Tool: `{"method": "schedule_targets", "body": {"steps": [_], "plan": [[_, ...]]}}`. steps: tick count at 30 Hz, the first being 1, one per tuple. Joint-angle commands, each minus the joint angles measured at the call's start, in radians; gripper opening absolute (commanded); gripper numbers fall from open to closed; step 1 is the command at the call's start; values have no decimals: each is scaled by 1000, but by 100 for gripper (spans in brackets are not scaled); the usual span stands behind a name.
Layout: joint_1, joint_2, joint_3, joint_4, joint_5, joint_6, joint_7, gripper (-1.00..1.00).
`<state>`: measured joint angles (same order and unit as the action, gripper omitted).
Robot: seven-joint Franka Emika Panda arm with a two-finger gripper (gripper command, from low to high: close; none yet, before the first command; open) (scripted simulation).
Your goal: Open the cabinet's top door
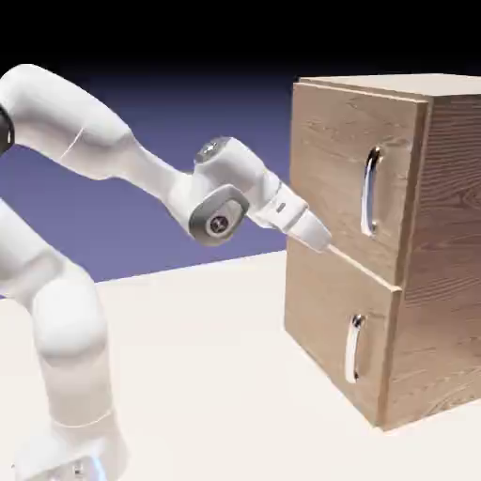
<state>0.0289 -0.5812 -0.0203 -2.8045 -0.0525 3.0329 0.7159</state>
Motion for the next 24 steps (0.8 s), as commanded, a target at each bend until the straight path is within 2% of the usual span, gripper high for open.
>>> {"method": "schedule_targets", "body": {"steps": [1,24], "plan": [[14,-9,-17,5,-44,-3,-21,0],[336,-224,-404,109,-1044,-82,-499,0]]}}
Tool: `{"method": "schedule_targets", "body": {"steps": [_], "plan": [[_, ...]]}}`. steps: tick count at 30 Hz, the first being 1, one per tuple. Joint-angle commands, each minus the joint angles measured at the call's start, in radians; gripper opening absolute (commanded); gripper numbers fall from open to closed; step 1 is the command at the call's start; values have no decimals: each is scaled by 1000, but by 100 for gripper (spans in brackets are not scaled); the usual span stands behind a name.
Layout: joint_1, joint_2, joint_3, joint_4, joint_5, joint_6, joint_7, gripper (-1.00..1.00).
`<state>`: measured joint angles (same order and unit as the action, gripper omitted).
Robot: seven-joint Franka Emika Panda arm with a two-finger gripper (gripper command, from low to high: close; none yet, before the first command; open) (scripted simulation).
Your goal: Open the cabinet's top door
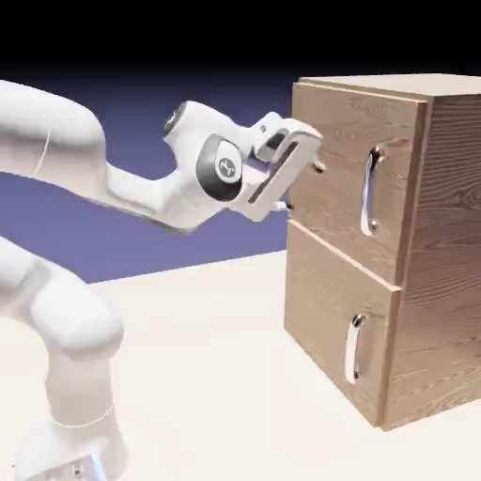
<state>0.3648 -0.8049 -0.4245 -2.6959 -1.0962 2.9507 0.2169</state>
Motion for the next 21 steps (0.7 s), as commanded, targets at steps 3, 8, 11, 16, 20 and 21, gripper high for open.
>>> {"method": "schedule_targets", "body": {"steps": [3,8,11,16,20,21], "plan": [[42,-28,-51,14,-131,-10,-62,0],[112,-75,-135,36,-348,-27,-166,0],[154,-103,-185,50,-478,-38,-229,0],[224,-149,-269,72,-696,-55,-333,0],[280,-186,-337,91,-870,-68,-416,0],[294,-196,-354,95,-913,-72,-437,0]]}}
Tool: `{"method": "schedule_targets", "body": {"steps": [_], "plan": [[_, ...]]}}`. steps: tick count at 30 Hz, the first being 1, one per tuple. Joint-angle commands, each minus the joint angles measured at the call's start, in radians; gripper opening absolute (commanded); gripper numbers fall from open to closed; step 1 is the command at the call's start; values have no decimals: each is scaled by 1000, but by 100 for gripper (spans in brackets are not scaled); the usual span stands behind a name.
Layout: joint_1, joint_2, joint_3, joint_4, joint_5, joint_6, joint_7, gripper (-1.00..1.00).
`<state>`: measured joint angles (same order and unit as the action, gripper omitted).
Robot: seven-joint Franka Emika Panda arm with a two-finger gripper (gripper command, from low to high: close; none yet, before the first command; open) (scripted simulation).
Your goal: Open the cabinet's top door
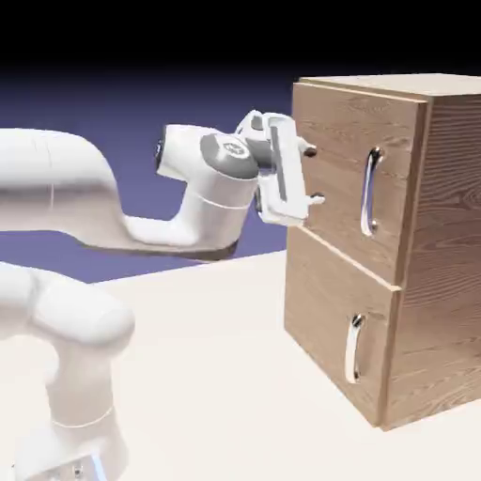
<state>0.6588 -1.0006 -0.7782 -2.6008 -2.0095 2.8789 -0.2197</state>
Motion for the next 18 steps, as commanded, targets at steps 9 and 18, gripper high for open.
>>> {"method": "schedule_targets", "body": {"steps": [9,18], "plan": [[126,-84,-152,41,-391,-31,-187,0],[225,-150,-270,73,-698,-55,-334,0]]}}
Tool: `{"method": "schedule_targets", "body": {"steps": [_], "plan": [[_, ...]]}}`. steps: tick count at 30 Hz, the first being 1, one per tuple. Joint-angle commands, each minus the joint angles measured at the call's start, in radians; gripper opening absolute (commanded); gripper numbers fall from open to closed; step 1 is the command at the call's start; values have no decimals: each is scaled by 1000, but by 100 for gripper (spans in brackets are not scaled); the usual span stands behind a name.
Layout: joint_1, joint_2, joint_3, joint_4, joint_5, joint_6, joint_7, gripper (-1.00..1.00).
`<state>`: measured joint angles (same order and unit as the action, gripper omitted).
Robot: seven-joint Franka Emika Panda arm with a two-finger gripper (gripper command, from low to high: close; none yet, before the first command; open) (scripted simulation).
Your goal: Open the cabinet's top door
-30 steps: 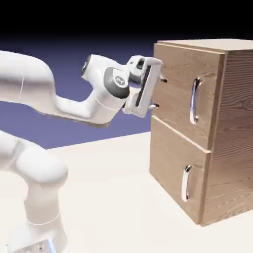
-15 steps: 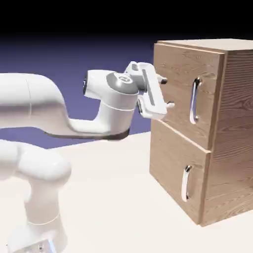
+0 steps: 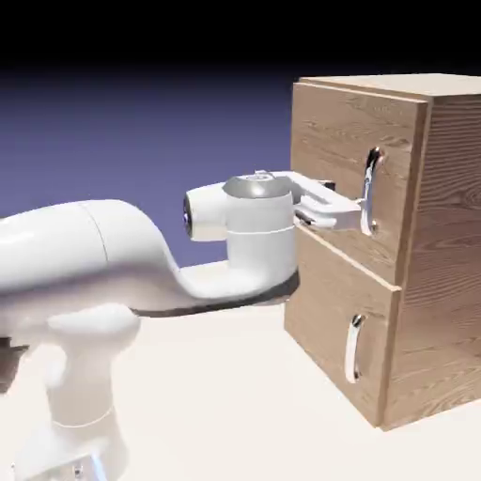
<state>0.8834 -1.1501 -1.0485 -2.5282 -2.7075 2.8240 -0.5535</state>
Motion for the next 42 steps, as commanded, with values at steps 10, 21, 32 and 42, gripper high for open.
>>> {"method": "schedule_targets", "body": {"steps": [10,21,32,42], "plan": [[68,50,-3,17,20,-128,17,-100],[-256,-54,383,-331,367,-443,-28,-100],[-308,-163,782,-491,797,-740,-71,-100],[-242,-101,1144,-482,1184,-1019,-38,-100]]}}
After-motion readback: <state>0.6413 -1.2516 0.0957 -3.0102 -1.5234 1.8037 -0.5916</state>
